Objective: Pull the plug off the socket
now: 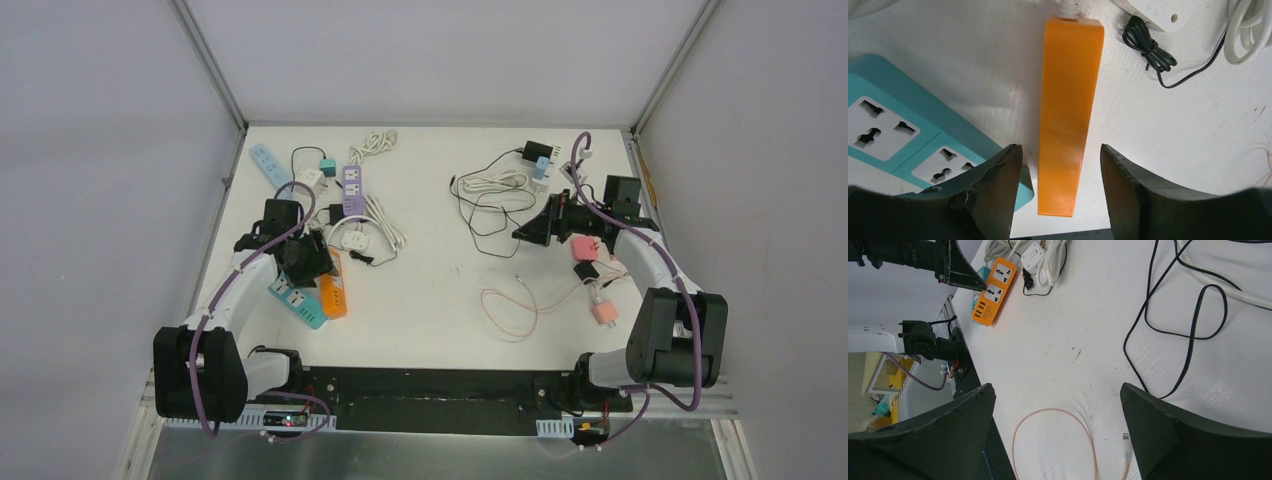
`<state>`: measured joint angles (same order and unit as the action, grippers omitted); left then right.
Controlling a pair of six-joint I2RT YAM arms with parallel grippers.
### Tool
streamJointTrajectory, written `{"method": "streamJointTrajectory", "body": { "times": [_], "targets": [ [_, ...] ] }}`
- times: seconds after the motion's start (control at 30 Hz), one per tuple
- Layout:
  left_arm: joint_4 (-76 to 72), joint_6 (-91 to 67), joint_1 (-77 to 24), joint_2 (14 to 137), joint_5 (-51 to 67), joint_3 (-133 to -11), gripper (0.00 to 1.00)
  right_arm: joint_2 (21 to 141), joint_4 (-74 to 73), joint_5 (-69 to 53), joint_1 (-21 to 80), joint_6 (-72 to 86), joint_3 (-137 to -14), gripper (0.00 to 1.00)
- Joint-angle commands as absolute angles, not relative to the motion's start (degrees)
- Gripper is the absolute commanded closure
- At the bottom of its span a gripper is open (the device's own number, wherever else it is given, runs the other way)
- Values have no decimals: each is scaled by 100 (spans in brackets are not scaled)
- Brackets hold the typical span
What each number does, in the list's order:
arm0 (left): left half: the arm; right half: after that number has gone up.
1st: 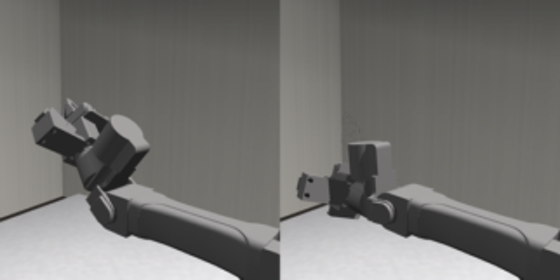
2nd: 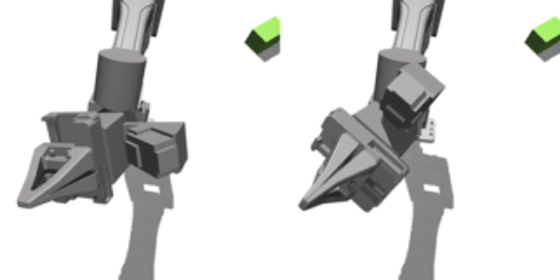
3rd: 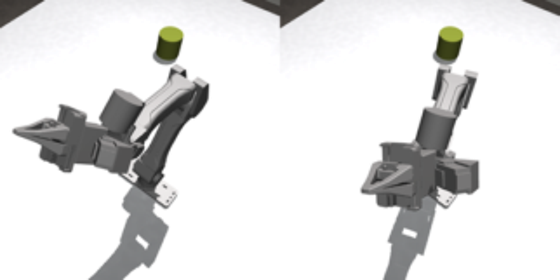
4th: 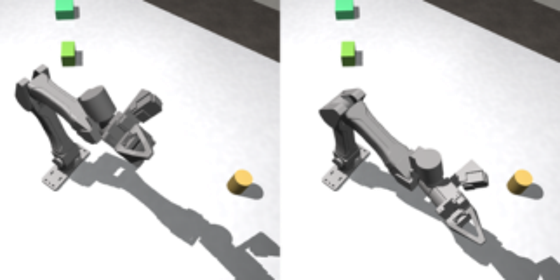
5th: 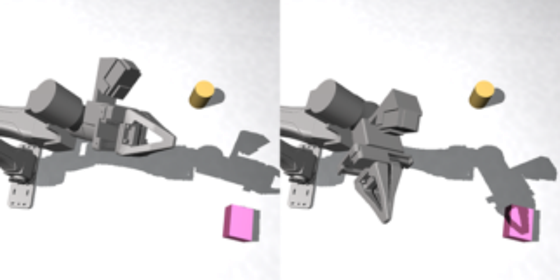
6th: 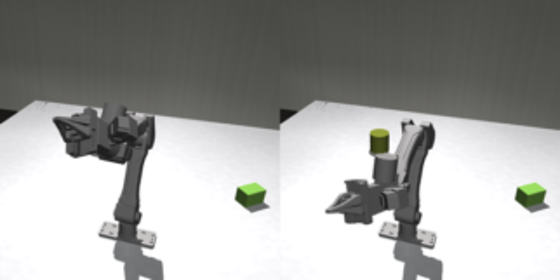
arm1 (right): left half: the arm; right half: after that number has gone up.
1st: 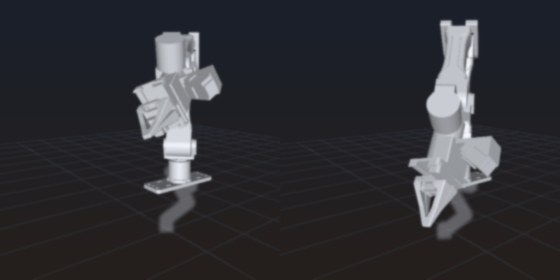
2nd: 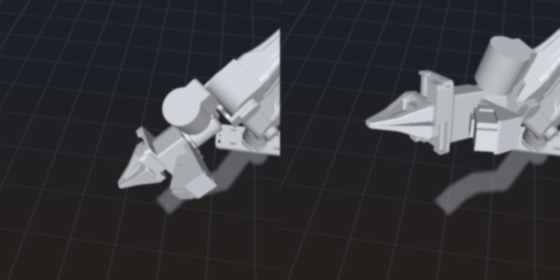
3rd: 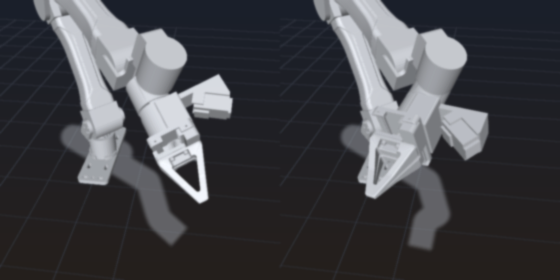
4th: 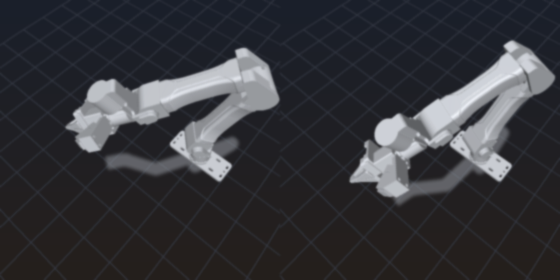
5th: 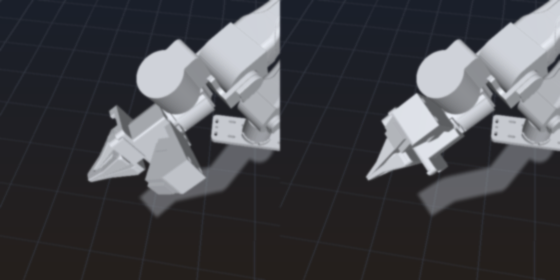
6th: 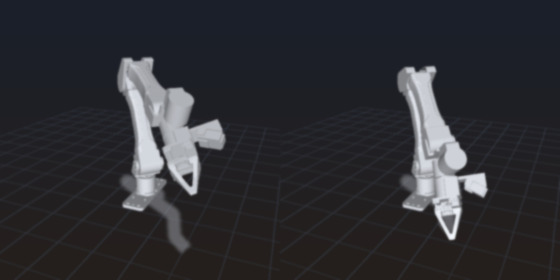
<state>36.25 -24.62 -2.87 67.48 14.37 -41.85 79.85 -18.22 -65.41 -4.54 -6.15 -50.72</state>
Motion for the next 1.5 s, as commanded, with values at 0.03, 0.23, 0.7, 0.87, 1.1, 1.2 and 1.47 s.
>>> {"method": "streamJointTrajectory", "body": {
  "times": [0.03,0.23,0.7,0.87,1.1,1.2,1.47],
  "targets": [
    [3824,-2378,-210,6531,1314,-4538,41,7975,-1861,-6615,-483,-842,-5116,0],
    [4036,-2381,-210,5961,1553,-5099,41,7919,-2546,-6434,-526,-1407,-5379,1],
    [3567,-3095,-204,4319,1400,-5533,1,8631,-5950,-4894,-736,-3604,-7861,0],
    [3013,-3366,-211,4233,2071,-5388,1,8814,-6045,-4307,-896,-3458,-8660,0],
    [1897,-3654,-205,4884,2999,-5462,1,9054,-6137,-3935,-1098,-3201,-9528,0],
    [1656,-3687,-211,5251,3228,-5639,1,9341,-6076,-3816,-1161,-2822,-10021,0],
    [911,-3663,-211,5963,3392,-5736,1,10508,-5879,-3857,-1184,-2178,-11103,0]
  ]
}}
